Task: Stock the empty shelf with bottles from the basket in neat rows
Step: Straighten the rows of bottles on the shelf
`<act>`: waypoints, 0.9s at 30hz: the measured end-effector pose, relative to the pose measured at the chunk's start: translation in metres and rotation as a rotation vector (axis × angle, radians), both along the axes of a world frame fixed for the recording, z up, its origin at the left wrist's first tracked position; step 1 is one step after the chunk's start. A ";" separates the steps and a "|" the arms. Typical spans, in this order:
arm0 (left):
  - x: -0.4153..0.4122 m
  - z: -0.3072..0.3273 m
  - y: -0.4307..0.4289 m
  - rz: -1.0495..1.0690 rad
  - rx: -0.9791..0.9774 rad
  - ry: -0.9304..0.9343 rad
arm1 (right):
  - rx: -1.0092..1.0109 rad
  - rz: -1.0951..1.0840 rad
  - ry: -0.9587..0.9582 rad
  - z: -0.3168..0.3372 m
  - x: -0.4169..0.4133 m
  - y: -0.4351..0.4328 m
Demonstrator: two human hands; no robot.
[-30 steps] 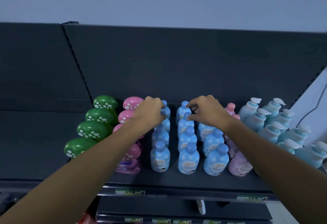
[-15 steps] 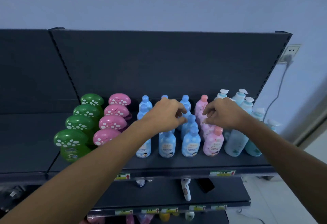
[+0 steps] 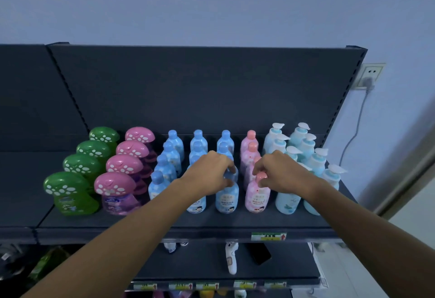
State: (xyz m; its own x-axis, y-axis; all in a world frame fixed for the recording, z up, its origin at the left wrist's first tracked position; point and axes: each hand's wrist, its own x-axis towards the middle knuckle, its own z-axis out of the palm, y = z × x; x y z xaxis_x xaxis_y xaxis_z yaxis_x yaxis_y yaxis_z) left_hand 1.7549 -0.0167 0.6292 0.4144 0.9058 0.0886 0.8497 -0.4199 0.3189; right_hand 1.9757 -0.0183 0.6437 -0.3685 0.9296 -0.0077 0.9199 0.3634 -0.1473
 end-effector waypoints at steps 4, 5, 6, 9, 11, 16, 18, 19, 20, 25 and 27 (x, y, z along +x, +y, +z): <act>0.000 0.001 0.002 -0.001 0.002 -0.022 | 0.004 0.019 0.009 0.000 0.002 0.004; 0.000 0.000 0.003 -0.002 -0.005 -0.027 | 0.003 0.019 0.011 0.000 0.002 0.004; 0.000 0.000 0.003 -0.001 -0.015 -0.033 | 0.002 0.019 0.014 0.000 0.002 0.004; -0.003 0.001 0.005 0.018 -0.032 -0.047 | 0.004 0.034 0.009 0.002 0.002 0.006; -0.005 0.004 0.008 0.043 -0.032 -0.063 | -0.001 0.043 0.003 0.004 0.002 0.007; -0.007 0.016 0.021 0.115 0.017 -0.128 | -0.017 0.069 0.000 0.006 0.003 0.009; -0.007 0.018 0.027 0.137 0.041 -0.144 | -0.049 0.082 -0.001 0.008 0.003 0.010; -0.007 0.019 0.031 0.149 0.049 -0.152 | -0.068 0.083 0.008 0.011 0.002 0.011; -0.006 0.019 0.035 0.161 0.058 -0.155 | -0.076 0.079 0.028 0.014 0.002 0.013; 0.000 0.018 0.060 0.213 0.073 -0.110 | 0.085 -0.022 0.159 0.032 0.002 0.042; 0.003 0.016 0.070 0.224 0.033 -0.074 | 0.121 -0.070 0.180 0.030 0.001 0.058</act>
State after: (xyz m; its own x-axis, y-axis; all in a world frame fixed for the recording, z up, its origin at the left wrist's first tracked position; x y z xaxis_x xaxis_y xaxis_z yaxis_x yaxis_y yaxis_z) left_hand 1.7584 0.0529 0.6456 0.1951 0.9704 0.1423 0.8975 -0.2351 0.3732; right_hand 1.9769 0.0399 0.6737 -0.2885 0.9430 0.1657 0.9063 0.3248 -0.2706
